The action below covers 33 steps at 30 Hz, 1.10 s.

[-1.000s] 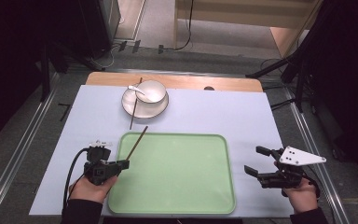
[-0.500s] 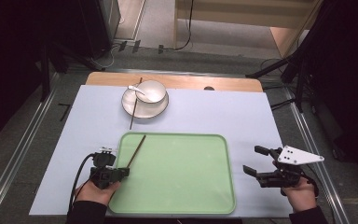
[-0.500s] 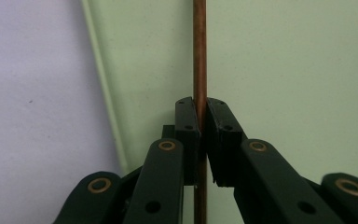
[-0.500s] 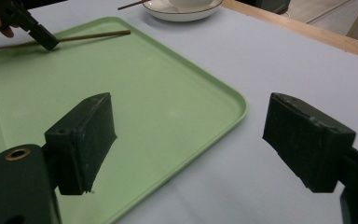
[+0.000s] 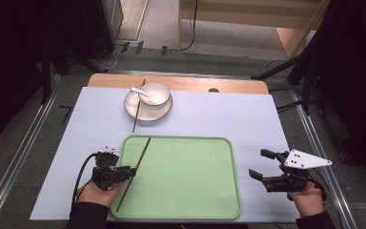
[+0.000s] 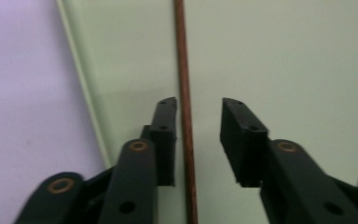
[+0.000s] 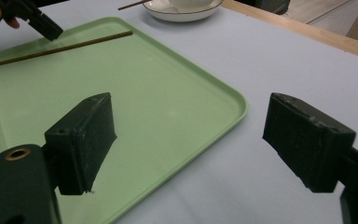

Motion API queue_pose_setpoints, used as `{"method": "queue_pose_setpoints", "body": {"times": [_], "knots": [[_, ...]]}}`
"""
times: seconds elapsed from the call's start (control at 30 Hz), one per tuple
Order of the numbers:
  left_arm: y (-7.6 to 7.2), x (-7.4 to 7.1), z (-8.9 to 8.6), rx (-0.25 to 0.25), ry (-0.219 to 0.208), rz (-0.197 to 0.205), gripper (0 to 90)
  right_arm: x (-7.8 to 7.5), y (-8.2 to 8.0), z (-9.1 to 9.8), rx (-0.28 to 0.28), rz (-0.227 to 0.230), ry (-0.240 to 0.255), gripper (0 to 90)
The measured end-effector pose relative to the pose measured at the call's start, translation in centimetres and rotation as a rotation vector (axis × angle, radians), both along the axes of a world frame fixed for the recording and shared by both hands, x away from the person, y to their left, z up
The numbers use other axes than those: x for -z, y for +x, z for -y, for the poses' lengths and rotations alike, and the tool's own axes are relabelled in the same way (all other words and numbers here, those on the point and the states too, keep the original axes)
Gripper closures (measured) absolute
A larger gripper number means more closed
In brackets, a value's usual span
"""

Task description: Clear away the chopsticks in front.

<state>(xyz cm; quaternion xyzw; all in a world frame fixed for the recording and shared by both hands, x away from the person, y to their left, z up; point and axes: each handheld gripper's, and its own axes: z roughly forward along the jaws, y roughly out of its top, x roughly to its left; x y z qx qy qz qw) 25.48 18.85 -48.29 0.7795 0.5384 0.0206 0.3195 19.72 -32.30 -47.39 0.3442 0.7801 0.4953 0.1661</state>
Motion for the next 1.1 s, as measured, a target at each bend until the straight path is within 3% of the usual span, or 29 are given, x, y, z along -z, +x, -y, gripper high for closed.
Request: {"method": "queue_pose_setpoints", "body": {"times": [0.13, 0.17, 0.37, 0.7, 0.93, 1.1], "knots": [[0.1, -1.0, -0.5, 0.051, -0.033, 0.099, 45.1, 0.0, 0.0, 0.0, -0.001, -0.001, -0.004, 17.3], [0.2, -1.1, -0.7, 0.060, -0.034, 0.109, 45.1, 0.0, 0.0, 0.0, -0.001, -0.001, -0.004, 17.3], [1.6, -0.9, -1.7, 0.073, -0.025, 0.108, 39.7, 0.0, -0.1, -0.1, -0.002, -0.003, -0.008, 17.3], [2.8, -1.5, -1.8, 0.155, -0.074, 0.192, 35.7, 0.2, -0.3, 0.0, 0.004, -0.011, -0.014, 17.3], [4.8, -1.3, -1.8, 0.196, -0.019, 0.169, 34.4, 0.2, -0.4, 0.1, 0.010, -0.015, -0.018, 17.3], [6.3, -1.4, -2.1, 0.188, -0.044, 0.133, 33.1, 0.4, -0.3, 0.1, 0.016, -0.022, -0.030, 17.3]]}}
